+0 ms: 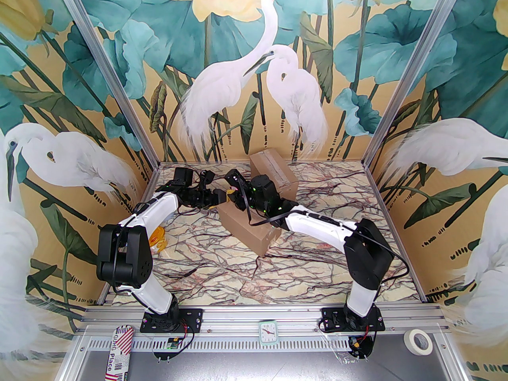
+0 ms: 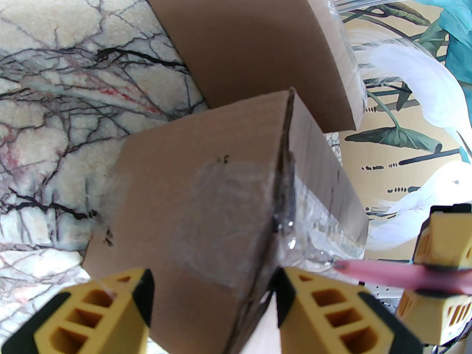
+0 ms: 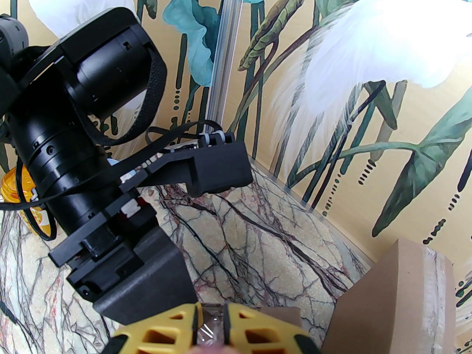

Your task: Unpack the express box

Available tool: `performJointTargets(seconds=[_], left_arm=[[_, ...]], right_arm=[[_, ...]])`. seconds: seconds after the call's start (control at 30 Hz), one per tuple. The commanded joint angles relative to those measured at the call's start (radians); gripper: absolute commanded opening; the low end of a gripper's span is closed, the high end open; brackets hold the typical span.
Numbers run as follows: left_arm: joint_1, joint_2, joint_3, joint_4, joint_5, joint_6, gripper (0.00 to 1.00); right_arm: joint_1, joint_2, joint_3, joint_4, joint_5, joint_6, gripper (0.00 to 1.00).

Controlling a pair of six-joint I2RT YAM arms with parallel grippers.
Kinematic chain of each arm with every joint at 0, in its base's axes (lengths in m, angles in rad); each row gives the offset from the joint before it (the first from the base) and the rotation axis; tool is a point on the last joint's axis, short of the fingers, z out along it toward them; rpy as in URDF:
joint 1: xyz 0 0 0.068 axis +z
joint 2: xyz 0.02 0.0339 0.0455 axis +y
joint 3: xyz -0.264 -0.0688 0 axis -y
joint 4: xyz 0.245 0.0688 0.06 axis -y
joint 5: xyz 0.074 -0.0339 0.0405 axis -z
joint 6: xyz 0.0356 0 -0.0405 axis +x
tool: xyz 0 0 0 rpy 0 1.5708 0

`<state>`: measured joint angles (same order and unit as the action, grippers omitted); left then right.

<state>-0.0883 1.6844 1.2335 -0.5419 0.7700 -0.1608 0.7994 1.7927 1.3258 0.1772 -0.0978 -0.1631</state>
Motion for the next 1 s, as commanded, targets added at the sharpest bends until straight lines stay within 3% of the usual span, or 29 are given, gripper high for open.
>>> performJointTargets(seconds=[0.0, 0.97], left_arm=[[0.019, 0.05, 0.0, -0.067, -0.115, 0.026, 0.59], [0.02, 0.066, 0.012, -0.109, -0.146, 0.032, 0.57]], right_arm=[[-0.012, -0.047, -0.038, -0.085, 0.05, -0.035, 0.0], [-0.014, -0.115, -0.113, -0.038, 0.067, -0.055, 0.0]])
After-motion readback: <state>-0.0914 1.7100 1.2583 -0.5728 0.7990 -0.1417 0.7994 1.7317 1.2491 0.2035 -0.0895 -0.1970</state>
